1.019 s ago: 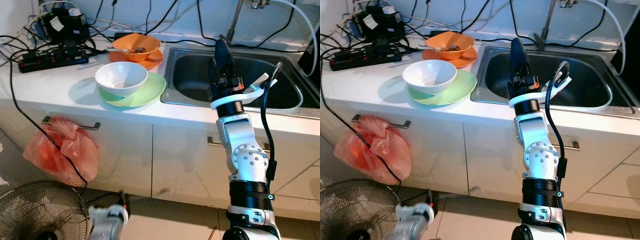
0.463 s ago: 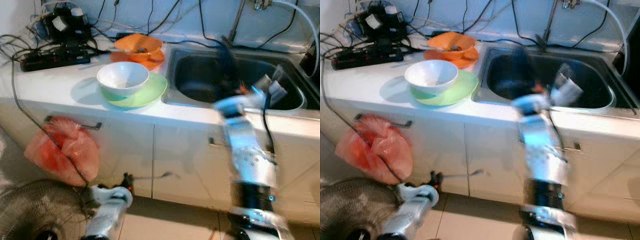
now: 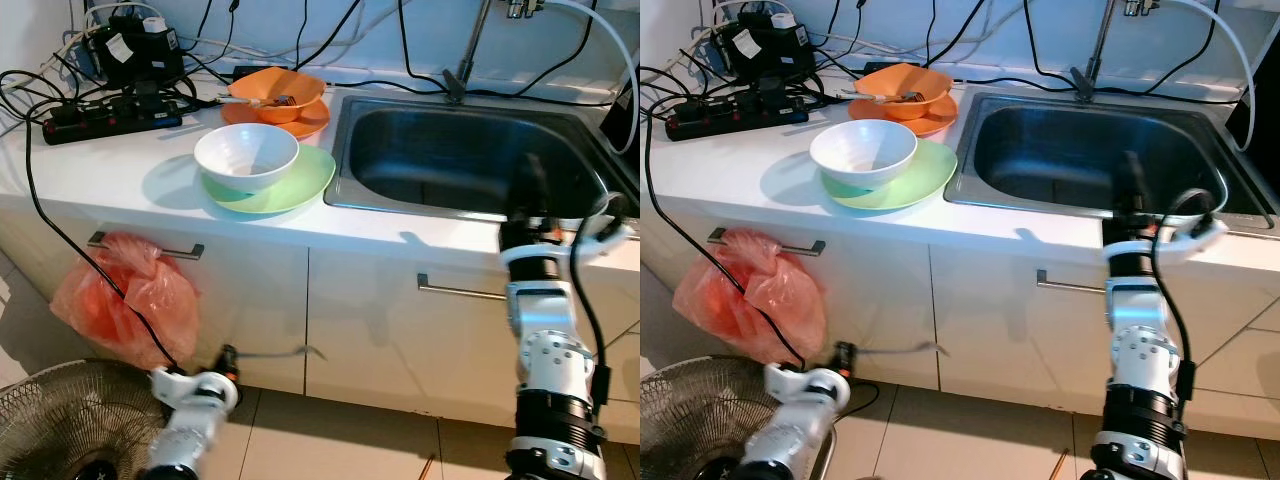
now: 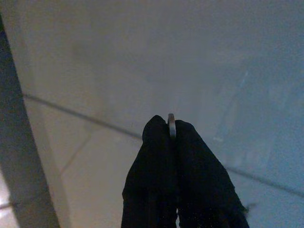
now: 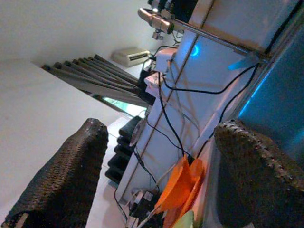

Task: Kitchen organization

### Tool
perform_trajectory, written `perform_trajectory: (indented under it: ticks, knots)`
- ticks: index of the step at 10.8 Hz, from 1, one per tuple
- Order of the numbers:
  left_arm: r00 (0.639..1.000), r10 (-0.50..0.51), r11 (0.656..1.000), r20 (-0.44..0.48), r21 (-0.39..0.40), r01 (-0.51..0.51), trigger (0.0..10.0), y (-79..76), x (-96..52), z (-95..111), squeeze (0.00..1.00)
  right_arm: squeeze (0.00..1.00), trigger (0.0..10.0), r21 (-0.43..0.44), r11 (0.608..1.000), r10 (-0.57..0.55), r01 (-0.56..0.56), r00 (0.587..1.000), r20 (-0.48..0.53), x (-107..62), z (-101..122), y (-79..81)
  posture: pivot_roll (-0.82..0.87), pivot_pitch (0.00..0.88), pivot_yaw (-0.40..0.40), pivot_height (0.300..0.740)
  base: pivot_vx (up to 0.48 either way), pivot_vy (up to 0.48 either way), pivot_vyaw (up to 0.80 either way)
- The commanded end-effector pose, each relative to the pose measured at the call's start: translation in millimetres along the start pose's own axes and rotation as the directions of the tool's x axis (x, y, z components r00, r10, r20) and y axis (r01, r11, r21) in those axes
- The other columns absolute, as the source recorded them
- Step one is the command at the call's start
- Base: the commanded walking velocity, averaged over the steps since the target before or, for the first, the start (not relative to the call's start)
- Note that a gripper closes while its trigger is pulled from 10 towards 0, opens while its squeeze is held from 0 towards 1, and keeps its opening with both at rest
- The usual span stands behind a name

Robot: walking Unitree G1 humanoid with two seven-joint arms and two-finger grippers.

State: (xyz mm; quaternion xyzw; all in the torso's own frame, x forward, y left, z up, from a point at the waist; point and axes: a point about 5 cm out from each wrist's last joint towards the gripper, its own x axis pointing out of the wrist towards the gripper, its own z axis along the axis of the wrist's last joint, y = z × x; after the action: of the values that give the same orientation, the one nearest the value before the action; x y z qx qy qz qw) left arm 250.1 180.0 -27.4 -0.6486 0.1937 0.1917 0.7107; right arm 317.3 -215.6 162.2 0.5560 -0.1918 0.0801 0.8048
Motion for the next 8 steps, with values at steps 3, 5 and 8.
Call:
perform_trajectory:
  ticks: [3, 5, 8]
  knots:
    - [0.848, -0.529, 0.797, 0.026, 0.357, 0.487, 10.0, -154.2, 18.4, 8.8, 0.00, 0.00, 10.0, -0.048, 0.998, 0.052, -0.049, 0.996, 0.074, -0.4, 21.7, 4.7, 0.09, 0.000, 0.000, 0.740, 0.000, 0.000, 0.00]
    - [0.858, -0.512, 0.798, 0.022, 0.381, 0.467, 10.0, -148.4, 19.6, 9.2, 0.00, 0.00, 10.0, -0.122, 0.992, 0.045, -0.033, 0.994, 0.096, -6.7, 35.2, 2.7, 0.08, 0.199, -0.029, 0.740, 0.000, 0.000, 0.00]
    - [0.872, -0.489, 0.799, 0.018, 0.410, 0.440, 10.0, -138.2, 20.5, 9.9, 0.00, 0.00, 10.0, -0.317, 0.947, -0.009, 0.052, 0.990, 0.138, -23.2, 65.3, -7.7, 0.08, 0.204, -0.025, 0.740, 0.000, 0.000, 0.00]
